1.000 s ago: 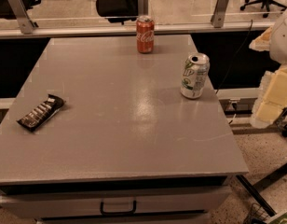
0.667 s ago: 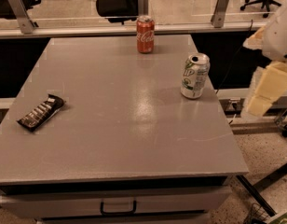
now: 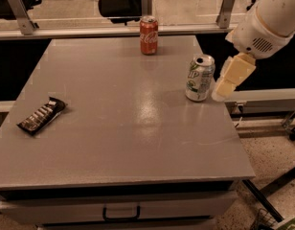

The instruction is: Move 7up can near coke can

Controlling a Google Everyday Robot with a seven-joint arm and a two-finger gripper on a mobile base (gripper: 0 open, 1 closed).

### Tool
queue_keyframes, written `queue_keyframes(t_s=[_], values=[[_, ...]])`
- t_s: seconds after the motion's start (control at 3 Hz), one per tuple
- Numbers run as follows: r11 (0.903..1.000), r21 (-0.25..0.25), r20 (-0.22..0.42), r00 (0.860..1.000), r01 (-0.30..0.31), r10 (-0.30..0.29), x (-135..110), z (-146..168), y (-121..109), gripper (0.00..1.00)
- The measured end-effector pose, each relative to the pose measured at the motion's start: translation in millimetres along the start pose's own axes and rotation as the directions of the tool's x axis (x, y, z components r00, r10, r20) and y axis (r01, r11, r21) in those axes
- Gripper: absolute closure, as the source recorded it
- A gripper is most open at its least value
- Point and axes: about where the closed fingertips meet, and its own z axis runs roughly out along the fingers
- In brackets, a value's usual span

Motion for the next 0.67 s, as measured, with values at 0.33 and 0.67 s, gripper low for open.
queue_keyframes(t_s=[0.33,0.67], values=[[0.9994,0.018,0.034,0.999,-0.029,0.028,-7.9,19.4,-22.2,0.0],[0.9985,0.004,0.056,0.997,-0.055,0.055,-8.6,33.0,-29.1,0.0]])
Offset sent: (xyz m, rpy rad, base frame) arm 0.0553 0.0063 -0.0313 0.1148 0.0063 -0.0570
